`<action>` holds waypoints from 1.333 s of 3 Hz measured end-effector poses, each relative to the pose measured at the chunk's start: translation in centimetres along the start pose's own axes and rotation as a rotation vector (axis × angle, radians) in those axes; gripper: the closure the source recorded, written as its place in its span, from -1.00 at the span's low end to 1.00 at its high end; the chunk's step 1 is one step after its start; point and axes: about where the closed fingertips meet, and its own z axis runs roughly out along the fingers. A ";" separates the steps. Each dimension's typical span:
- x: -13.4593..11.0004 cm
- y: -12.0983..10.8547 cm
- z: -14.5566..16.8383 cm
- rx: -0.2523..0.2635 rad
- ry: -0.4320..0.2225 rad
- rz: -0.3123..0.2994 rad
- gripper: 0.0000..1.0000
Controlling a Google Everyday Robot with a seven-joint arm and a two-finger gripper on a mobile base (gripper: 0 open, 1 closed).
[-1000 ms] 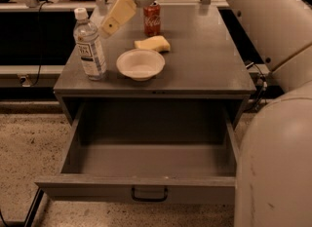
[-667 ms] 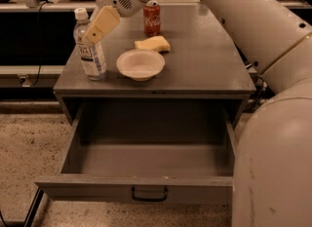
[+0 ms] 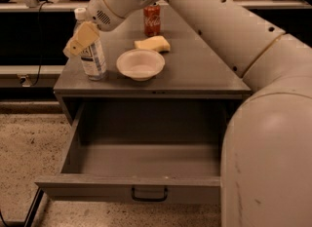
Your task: Place blue plastic bottle into top drawer
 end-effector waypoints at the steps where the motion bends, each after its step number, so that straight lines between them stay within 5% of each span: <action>1: -0.8 -1.1 1.2 0.006 -0.062 0.039 -0.25; 2: -1.0 -2.5 0.6 0.005 -0.139 0.084 0.23; 3: -1.6 -1.0 -3.4 -0.038 -0.209 0.043 0.70; 4: -1.4 4.0 -9.2 -0.107 -0.254 -0.045 1.00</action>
Offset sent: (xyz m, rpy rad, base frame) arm 0.0432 -0.0127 0.0206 0.2640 0.0633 -0.0819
